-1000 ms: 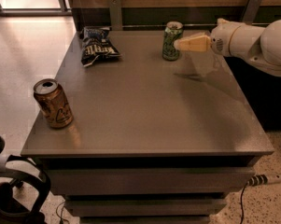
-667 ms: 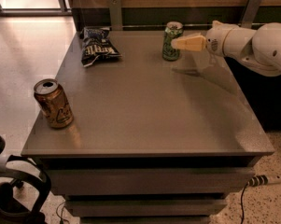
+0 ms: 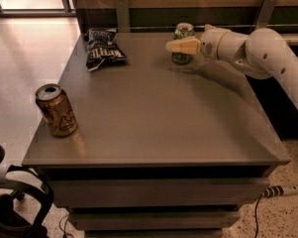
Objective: Move green can near orange can
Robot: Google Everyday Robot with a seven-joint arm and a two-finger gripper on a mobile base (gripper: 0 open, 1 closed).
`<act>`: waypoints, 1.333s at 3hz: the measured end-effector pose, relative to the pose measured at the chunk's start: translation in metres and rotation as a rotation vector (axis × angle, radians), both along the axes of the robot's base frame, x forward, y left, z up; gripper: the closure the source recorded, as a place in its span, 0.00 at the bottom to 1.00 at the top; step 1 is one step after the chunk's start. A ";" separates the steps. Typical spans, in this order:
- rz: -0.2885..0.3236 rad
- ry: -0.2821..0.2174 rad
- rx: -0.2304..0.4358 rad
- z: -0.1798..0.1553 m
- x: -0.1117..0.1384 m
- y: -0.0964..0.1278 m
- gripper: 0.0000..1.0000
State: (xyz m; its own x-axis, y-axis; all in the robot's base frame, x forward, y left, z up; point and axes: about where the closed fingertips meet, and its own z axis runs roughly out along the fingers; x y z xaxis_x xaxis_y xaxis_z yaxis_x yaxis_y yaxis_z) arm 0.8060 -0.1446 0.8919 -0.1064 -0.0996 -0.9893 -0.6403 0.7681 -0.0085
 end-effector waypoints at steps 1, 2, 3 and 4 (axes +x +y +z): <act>0.035 -0.023 0.047 -0.004 0.013 0.016 0.18; 0.038 -0.023 0.048 -0.005 0.014 0.019 0.41; 0.042 -0.022 0.049 -0.005 0.014 0.022 0.64; 0.046 -0.021 0.050 -0.006 0.014 0.025 0.87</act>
Offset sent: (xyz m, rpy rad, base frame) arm 0.0118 0.0145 -0.0040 0.0421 -0.0201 0.0310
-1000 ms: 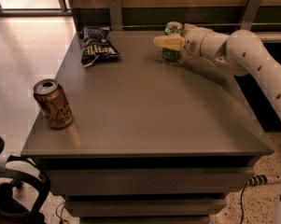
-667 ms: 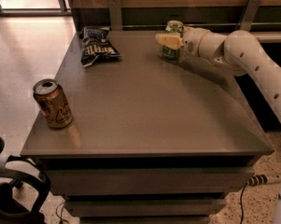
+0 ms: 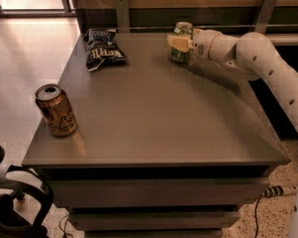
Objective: Move green can near orange can
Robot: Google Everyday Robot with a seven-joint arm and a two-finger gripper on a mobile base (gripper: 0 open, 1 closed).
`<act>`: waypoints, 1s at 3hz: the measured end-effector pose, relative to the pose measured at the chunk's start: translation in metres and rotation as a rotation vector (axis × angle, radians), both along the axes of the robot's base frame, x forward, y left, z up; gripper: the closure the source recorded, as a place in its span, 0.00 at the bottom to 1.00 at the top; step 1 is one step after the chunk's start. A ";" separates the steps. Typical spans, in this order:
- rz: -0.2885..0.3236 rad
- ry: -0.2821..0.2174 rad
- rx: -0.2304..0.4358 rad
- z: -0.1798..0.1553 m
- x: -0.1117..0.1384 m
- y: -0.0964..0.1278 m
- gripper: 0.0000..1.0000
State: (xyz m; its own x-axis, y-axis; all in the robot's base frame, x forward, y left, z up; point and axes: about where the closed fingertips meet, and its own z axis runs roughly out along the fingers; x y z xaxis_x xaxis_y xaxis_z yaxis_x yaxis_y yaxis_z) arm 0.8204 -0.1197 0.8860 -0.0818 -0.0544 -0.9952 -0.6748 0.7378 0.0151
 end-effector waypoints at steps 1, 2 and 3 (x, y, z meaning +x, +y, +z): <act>0.004 0.001 0.001 0.000 0.000 0.003 1.00; 0.004 0.001 0.001 0.000 0.000 0.003 1.00; 0.008 0.017 -0.031 0.009 -0.013 0.014 1.00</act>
Offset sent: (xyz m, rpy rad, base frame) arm 0.0002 0.0028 -0.0004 0.0006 0.0007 0.0037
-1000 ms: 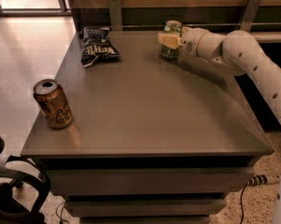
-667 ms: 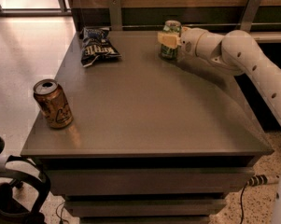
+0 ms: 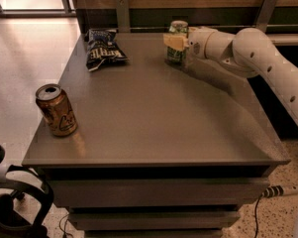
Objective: Move green can near orange can
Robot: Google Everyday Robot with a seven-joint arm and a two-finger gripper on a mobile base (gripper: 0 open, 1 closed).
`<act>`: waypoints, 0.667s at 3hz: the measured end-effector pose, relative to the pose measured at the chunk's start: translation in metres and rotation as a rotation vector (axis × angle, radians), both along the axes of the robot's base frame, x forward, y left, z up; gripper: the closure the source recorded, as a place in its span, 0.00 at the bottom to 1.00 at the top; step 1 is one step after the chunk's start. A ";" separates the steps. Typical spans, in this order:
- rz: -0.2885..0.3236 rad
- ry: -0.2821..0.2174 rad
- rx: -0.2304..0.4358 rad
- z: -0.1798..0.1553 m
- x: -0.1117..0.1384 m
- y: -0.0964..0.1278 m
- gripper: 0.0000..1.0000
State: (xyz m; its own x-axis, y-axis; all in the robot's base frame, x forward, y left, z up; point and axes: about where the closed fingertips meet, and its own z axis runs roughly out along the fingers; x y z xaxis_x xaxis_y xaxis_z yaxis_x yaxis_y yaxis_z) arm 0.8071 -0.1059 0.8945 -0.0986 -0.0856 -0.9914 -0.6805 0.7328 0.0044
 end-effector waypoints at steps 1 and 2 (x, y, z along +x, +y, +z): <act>0.004 0.030 -0.042 0.011 -0.021 0.016 1.00; 0.026 0.044 -0.066 0.024 -0.041 0.035 1.00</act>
Offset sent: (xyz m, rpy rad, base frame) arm -0.0657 0.0517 0.0405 -0.0956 0.0602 0.0451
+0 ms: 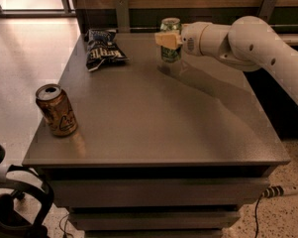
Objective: Move green can near orange can
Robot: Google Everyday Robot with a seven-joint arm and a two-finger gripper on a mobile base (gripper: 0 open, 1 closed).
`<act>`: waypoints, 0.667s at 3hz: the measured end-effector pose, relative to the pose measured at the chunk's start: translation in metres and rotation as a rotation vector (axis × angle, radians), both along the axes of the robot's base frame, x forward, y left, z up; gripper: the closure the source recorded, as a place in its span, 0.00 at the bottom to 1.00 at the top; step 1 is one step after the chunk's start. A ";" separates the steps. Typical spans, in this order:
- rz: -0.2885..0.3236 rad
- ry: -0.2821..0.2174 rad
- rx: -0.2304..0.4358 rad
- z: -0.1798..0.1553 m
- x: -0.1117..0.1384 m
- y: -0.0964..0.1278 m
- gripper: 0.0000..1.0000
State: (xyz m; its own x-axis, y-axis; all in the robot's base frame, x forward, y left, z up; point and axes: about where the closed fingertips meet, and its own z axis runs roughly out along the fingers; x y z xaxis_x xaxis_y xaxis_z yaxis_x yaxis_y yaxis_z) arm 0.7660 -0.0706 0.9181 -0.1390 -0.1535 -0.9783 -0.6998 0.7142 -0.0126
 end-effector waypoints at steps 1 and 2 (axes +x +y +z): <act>0.019 0.000 0.004 0.011 -0.024 0.019 1.00; 0.035 -0.024 0.028 0.008 -0.050 0.035 1.00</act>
Offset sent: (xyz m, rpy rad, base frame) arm -0.0965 0.0780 0.0179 0.0715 -0.1046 0.0965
